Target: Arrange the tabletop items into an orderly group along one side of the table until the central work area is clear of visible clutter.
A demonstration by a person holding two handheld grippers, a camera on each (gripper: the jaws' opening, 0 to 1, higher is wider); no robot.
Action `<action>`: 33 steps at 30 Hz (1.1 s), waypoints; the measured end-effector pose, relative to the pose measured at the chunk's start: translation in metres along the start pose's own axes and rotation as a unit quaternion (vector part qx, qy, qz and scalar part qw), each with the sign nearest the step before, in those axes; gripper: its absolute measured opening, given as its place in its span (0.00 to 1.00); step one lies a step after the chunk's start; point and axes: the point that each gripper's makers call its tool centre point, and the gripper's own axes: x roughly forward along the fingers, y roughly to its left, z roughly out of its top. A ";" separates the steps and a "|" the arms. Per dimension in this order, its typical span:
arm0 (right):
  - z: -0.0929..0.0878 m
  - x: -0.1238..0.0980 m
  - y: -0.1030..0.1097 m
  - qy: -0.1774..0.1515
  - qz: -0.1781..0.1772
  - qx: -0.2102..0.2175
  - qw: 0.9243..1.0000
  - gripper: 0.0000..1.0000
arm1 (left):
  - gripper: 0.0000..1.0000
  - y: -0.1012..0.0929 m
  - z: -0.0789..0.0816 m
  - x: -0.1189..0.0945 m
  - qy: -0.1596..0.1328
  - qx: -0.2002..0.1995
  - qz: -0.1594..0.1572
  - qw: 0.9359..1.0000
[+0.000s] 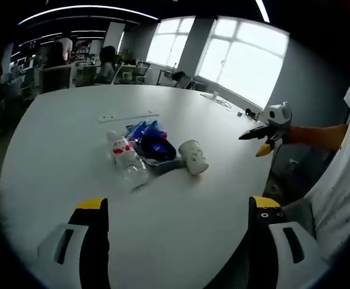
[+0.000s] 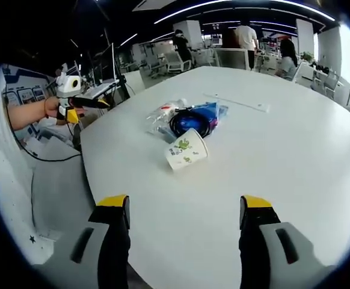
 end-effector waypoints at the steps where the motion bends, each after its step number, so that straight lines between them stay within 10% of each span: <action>1: 0.001 0.001 0.000 0.001 0.001 -0.003 1.000 0.74 | 0.99 0.000 0.000 0.000 -0.001 -0.001 0.001 1.000; 33: 0.084 0.070 -0.008 0.030 0.079 -0.122 0.989 0.73 | 0.99 0.016 0.013 -0.011 -0.038 -0.022 0.031 0.999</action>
